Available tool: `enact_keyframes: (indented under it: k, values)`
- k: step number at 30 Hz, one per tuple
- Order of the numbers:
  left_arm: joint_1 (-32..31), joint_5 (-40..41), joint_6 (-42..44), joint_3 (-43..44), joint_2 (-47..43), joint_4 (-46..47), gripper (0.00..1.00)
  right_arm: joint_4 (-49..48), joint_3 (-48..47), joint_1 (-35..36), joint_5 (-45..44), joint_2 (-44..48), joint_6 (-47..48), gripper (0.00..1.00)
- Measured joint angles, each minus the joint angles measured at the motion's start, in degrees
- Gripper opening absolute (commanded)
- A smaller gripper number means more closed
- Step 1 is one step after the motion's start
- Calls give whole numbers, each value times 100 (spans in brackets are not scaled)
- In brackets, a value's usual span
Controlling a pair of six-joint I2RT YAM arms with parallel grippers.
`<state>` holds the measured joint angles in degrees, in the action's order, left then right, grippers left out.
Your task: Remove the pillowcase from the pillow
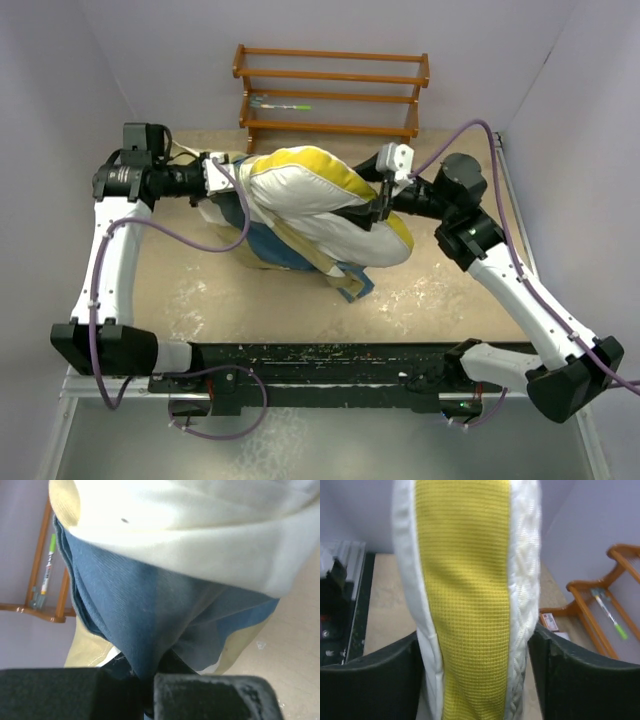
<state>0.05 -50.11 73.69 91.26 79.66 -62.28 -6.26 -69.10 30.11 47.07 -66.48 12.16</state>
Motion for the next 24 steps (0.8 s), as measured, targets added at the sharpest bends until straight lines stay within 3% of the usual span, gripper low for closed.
enact_keyframes:
  k: [4, 9, 15, 24]
  values:
    - [-52, 317, -417, -511, -667, 809, 0, -640, 280, -297, -514, 66, -848, 96]
    - [-57, 962, -404, -439, -1047, 1209, 0, -743, 280, -332, -1169, 37, -1189, 100]
    - [-199, 1814, -166, -37, -916, 1305, 0, -673, 63, -334, -1222, 334, -1283, 100]
    - [-1869, 2992, 343, -1064, -1390, 1128, 0, -68, -1362, -168, -424, -299, -986, 100]
